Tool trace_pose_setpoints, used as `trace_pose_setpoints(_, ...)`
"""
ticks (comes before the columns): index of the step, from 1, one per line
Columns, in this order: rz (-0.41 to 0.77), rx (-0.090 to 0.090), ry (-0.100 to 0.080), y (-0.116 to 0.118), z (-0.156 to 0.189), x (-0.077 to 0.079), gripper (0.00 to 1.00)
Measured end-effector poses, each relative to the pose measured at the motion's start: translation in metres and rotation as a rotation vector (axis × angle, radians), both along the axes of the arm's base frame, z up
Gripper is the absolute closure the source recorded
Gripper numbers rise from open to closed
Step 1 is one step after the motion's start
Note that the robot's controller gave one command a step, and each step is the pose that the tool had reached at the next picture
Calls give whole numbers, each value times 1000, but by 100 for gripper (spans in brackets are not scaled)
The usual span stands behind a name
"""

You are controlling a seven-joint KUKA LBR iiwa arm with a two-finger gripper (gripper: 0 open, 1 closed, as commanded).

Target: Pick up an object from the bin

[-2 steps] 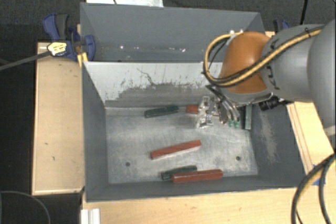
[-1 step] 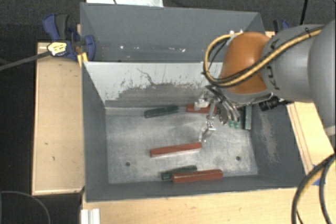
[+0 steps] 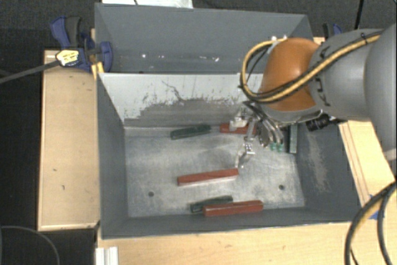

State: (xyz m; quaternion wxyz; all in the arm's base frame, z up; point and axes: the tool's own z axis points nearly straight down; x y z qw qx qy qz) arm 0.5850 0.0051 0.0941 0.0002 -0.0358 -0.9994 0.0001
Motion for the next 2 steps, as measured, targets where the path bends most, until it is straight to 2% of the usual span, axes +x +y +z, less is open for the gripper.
trace_pose_setpoints(1, 74, 3, -10, 69, -19, -36, 100)
trace_pose_setpoints(2, 75, 2, -10, 68, -21, -36, 0)
